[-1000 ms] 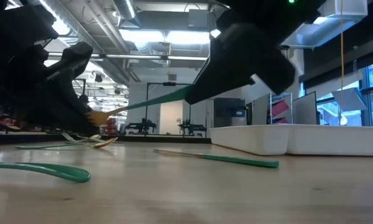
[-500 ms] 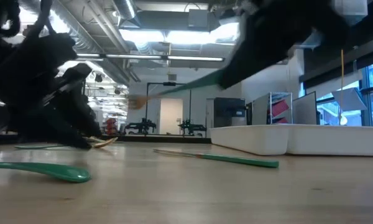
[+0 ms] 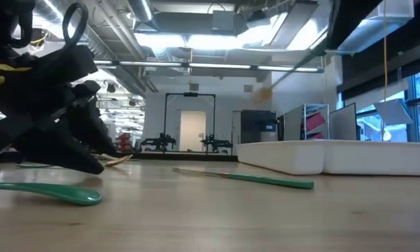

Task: Sort silverware
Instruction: Put the green fork into the silverware tray

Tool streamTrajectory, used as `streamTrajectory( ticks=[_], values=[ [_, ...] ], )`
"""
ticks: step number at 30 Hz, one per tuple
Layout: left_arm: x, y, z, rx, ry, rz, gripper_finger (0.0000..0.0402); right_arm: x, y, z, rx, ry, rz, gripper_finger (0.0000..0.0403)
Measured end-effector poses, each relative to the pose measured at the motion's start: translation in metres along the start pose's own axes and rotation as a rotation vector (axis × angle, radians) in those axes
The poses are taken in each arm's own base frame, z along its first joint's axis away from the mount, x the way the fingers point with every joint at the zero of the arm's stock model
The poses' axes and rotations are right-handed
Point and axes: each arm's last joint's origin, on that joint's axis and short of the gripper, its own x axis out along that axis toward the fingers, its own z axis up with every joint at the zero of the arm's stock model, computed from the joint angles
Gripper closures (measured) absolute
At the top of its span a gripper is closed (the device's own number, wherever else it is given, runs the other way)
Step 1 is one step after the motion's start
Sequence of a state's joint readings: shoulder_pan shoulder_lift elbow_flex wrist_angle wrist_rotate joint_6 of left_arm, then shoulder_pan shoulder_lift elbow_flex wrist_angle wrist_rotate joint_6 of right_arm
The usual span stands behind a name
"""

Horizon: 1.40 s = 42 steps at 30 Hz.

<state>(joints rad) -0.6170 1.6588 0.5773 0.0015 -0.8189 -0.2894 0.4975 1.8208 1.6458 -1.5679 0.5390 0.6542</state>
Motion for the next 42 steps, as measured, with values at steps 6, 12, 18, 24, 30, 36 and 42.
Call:
streamTrajectory(
  ticks=[6,12,18,24,30,36,42],
  values=[
    [-0.001,0.000,-0.001,-0.030,0.008,0.000,0.0204,0.053,-0.065,-0.022,0.106,0.177,-0.068,0.0402],
    [-0.001,0.000,-0.001,-0.038,0.007,0.000,0.0204,0.111,-0.113,-0.042,0.146,0.370,-0.250,0.0402],
    [0.000,0.000,-0.001,-0.050,0.007,0.001,0.0204,0.162,-0.132,-0.052,0.089,0.435,-0.211,0.0402],
    [0.000,0.000,-0.001,-0.061,0.008,0.001,0.0204,0.193,-0.143,-0.065,0.115,0.470,-0.198,0.0402],
    [0.000,0.000,-0.001,-0.063,0.007,0.001,0.0204,0.205,-0.145,-0.073,0.130,0.483,-0.173,0.0389],
    [0.000,0.000,-0.001,-0.064,0.007,0.001,0.0204,0.211,-0.142,-0.075,0.121,0.469,-0.171,0.0335],
    [0.000,0.000,-0.001,-0.074,0.007,0.001,0.0204,0.202,-0.148,-0.072,0.120,0.478,-0.160,0.0258]
  ],
)
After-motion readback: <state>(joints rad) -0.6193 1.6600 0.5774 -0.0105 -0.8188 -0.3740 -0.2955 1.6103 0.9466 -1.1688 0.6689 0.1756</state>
